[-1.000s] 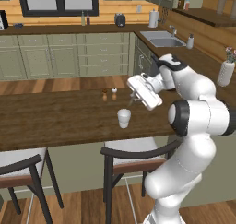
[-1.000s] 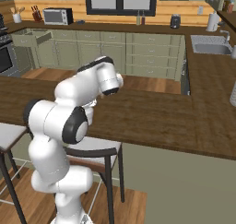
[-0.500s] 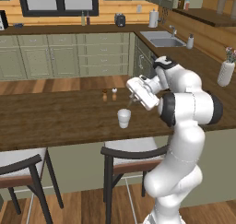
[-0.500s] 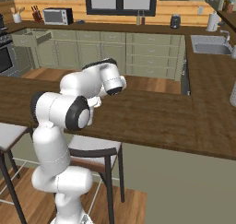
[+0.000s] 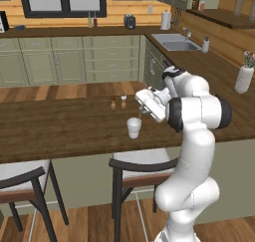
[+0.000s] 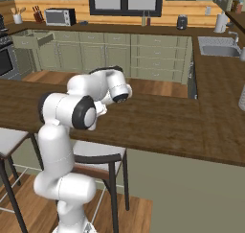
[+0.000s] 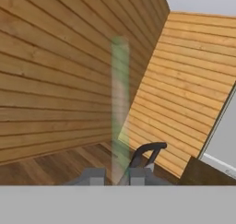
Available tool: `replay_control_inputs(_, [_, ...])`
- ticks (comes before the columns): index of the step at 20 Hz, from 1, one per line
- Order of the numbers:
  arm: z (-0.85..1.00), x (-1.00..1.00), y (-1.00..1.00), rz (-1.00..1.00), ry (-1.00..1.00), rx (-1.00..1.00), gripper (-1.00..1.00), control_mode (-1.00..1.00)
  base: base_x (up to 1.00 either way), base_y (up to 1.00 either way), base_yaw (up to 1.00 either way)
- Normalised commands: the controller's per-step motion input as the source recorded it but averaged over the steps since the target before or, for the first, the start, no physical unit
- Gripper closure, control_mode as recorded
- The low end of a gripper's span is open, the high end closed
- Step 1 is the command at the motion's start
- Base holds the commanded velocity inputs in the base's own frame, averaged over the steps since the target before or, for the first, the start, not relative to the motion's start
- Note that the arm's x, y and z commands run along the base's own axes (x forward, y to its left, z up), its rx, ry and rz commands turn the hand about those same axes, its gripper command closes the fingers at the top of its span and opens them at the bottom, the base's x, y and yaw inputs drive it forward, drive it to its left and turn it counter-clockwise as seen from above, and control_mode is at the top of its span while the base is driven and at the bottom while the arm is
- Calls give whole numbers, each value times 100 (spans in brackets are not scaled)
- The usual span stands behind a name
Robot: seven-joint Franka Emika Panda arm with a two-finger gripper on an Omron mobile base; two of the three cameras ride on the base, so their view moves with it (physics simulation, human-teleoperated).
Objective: Take a straw from the drawer in front and place it inside the glass cup on the dining counter.
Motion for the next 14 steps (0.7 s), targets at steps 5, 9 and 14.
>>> replay_control_inputs(5, [-5, 17, 0, 0, 5, 0, 100, -100, 0, 0, 0])
replay_control_inputs(9, [-2, 31, 0, 0, 8, 0, 100, -100, 0, 0, 0])
replay_control_inputs(14, [-11, 33, 0, 0, 8, 0, 100, -100, 0, 0, 0])
